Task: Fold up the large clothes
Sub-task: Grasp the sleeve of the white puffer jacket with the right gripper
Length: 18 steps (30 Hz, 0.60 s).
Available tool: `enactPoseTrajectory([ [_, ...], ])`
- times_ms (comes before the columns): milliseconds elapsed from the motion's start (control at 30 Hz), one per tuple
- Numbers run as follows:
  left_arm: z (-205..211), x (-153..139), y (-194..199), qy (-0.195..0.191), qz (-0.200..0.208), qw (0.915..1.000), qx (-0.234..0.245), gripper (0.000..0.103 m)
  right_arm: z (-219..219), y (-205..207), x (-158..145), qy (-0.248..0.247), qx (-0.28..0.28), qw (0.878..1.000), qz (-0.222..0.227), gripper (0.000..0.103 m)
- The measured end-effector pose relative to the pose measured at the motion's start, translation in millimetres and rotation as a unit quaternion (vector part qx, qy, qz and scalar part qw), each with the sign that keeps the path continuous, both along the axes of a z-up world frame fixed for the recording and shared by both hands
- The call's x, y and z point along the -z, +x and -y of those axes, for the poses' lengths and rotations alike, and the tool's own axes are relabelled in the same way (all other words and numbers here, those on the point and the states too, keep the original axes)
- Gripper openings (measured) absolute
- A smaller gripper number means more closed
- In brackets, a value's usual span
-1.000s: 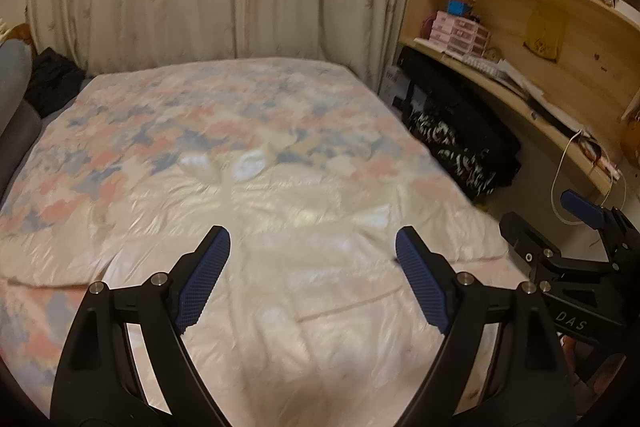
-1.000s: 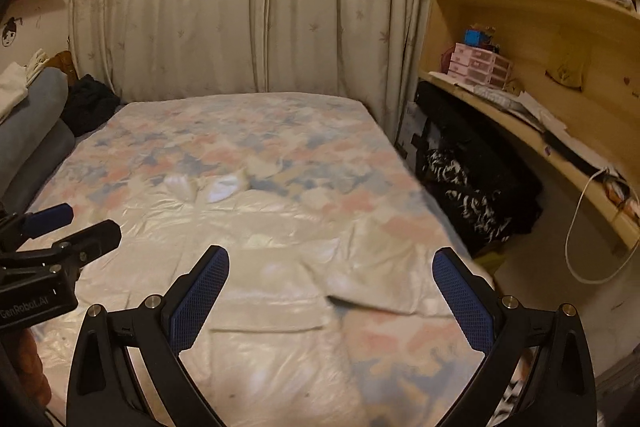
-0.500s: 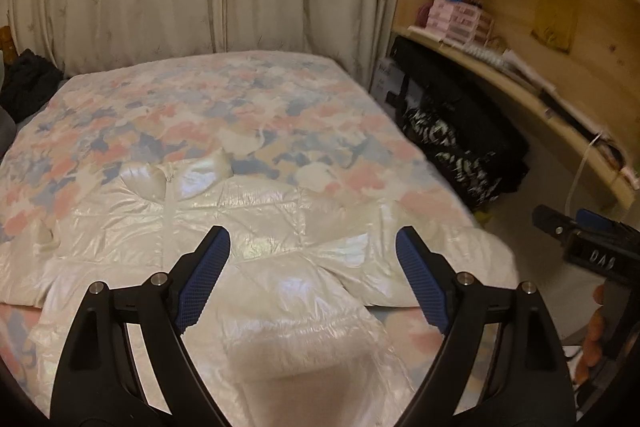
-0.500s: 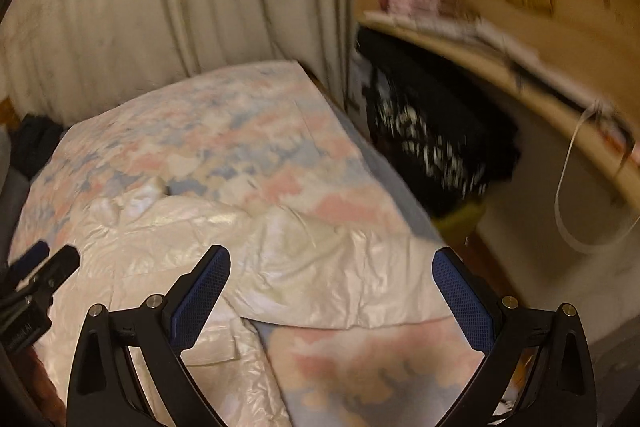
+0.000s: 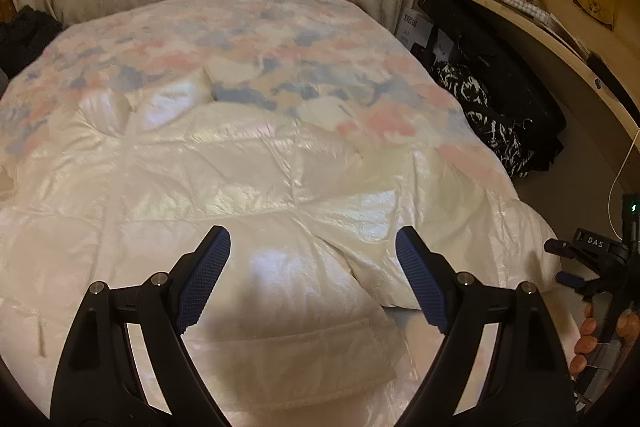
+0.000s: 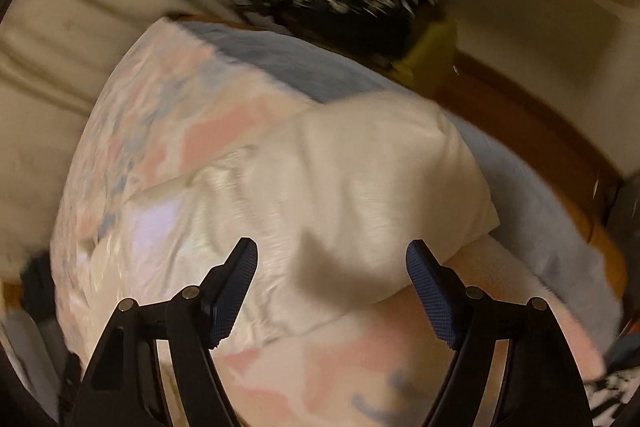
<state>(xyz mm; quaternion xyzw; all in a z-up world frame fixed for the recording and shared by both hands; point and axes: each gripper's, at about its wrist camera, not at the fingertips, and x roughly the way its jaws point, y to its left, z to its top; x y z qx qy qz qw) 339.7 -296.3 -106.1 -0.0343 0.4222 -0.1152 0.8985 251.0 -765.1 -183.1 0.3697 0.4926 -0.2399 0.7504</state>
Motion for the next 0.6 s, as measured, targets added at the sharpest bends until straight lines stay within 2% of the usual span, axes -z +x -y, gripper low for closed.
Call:
enactPoseTrajectory([
  [100, 4.1, 12.5, 3.7, -0.003, -0.004, 1.0000, 0.002, 0.083, 19.2, -7.9, 25.8, 0.033, 0.042, 0.999, -0.010, 0.079],
  [233, 7.4, 28.1, 4.8, -0.011, -0.014, 0.9998, 0.008, 0.083, 39.3, -11.3, 45.4, 0.071, 0.073, 0.995, 0.010, 0.079],
  [333, 6.4, 35.1, 3.6, -0.027, -0.022, 0.9993, 0.011, 0.083, 43.0, -17.3, 49.6, 0.081, 0.079, 0.993, 0.022, 0.086],
  [400, 4.5, 35.5, 1.3, -0.033, -0.026, 0.9991, 0.011, 0.083, 37.5, -17.4, 52.4, 0.076, 0.089, 0.993, 0.023, 0.085],
  [467, 2.8, 34.0, -0.3, -0.037, -0.030, 0.9988, 0.011, 0.083, 34.2, -13.1, 49.8, 0.058, 0.092, 0.994, 0.009, 0.079],
  [600, -2.2, 27.6, -5.9, -0.041, -0.023, 0.9988, 0.016, 0.083, 21.6, -17.6, 42.9, 0.062, 0.100, 0.993, 0.020, 0.078],
])
